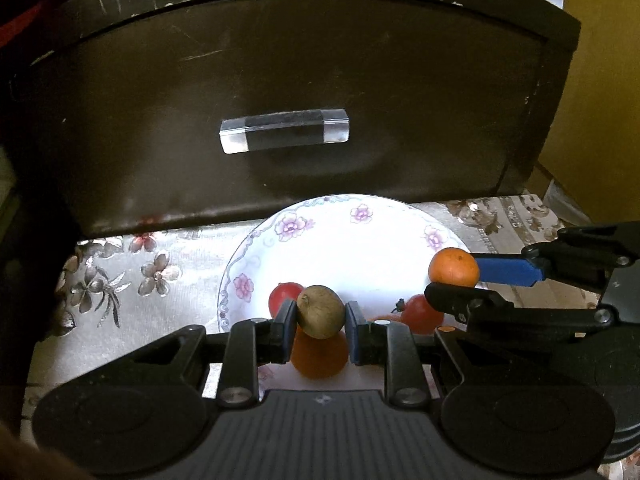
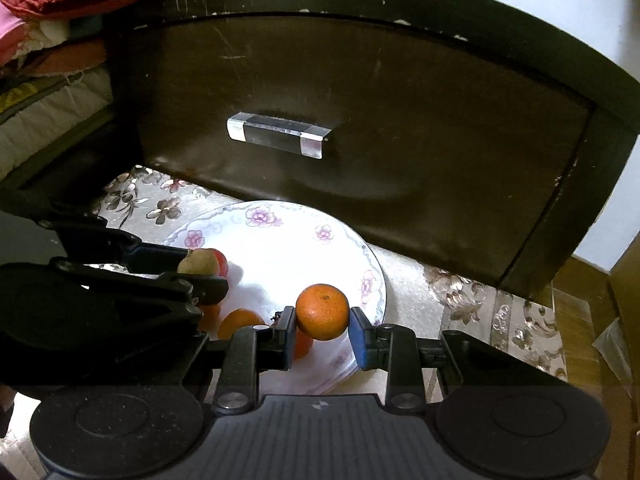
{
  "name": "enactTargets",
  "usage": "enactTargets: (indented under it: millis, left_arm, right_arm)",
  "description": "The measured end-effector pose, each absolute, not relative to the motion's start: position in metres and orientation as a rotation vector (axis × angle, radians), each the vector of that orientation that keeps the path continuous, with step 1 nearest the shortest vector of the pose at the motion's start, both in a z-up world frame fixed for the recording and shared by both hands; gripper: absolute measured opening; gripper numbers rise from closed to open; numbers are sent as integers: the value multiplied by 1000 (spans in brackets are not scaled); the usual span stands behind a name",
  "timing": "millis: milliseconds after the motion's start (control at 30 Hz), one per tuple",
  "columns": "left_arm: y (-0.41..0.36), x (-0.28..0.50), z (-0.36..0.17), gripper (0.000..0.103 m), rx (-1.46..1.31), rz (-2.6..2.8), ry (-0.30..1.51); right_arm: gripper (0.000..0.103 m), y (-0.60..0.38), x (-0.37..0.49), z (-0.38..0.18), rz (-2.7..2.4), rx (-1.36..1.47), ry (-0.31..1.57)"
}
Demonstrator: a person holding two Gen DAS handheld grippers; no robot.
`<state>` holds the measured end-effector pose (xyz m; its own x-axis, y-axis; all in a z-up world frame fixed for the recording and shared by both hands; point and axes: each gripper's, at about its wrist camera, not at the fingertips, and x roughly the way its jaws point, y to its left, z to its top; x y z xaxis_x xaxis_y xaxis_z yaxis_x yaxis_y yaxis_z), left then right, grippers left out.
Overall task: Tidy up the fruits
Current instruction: 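Lower both fruits into the white bowl and open both grippers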
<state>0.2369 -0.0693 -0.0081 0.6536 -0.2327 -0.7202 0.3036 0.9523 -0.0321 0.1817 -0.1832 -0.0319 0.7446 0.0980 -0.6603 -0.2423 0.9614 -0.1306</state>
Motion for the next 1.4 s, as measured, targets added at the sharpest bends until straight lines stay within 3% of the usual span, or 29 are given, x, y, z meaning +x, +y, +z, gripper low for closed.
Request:
enactTargets:
  millis: [1400]
  left_arm:
    - [-54, 219, 13, 37, 65, -277, 766]
  right_arm:
    - [37, -189, 173, -22, 206, -137, 664]
